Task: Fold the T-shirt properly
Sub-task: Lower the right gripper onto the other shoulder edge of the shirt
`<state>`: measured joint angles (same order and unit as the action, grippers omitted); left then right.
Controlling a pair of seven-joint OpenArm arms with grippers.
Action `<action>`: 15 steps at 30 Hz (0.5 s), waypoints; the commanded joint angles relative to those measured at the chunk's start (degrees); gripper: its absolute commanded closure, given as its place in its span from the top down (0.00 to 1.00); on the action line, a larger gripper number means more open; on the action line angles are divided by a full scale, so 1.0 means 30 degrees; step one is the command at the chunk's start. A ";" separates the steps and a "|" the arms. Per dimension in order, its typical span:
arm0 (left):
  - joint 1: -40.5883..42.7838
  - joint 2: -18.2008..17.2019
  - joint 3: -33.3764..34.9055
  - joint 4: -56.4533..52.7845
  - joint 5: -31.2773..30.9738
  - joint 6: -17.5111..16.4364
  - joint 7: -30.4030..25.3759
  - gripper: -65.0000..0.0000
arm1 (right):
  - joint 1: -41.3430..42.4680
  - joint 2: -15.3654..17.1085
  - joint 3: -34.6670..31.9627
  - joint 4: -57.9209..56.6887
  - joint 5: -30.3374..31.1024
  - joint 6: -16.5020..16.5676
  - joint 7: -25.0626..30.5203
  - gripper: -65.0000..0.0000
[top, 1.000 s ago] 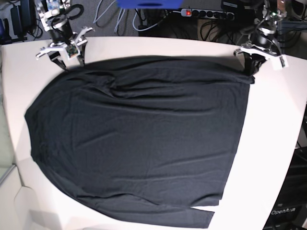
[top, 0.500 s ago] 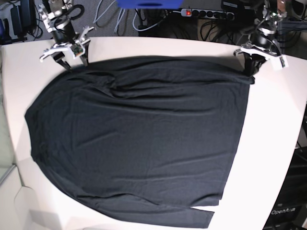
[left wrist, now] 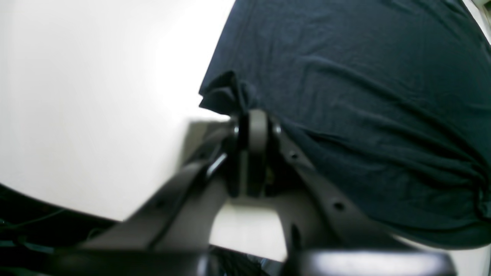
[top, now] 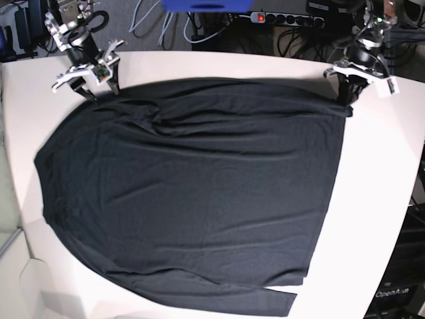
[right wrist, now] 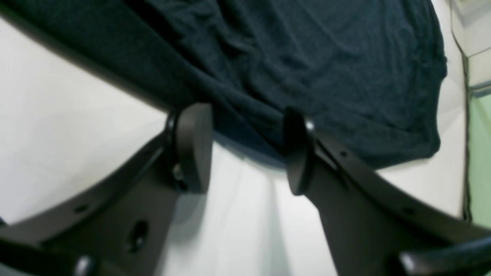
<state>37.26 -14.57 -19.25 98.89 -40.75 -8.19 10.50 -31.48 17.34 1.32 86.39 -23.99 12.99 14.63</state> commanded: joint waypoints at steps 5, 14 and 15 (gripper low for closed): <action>0.0138 -0.0170 -0.0076 0.0282 -0.0174 -0.0158 -0.0438 0.00 | -0.0274 0.0153 -0.0045 -0.0093 -0.0517 0.0958 -0.1288 0.47; 0.0168 -0.0170 -0.0076 0.0311 -0.0233 -0.0158 -0.0438 0.00 | -0.0216 0.0505 -0.0133 -0.0123 -0.0517 0.1046 -0.2431 0.21; 0.0168 -0.0170 -0.0047 0.0311 -0.0233 -0.0158 -0.0438 0.00 | -0.0011 0.0563 -0.0162 -0.0123 -0.0517 0.1251 -0.2695 0.21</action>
<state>37.28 -14.59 -19.22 98.89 -40.99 -8.19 10.52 -31.03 18.31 0.62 86.52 -23.75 15.07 12.51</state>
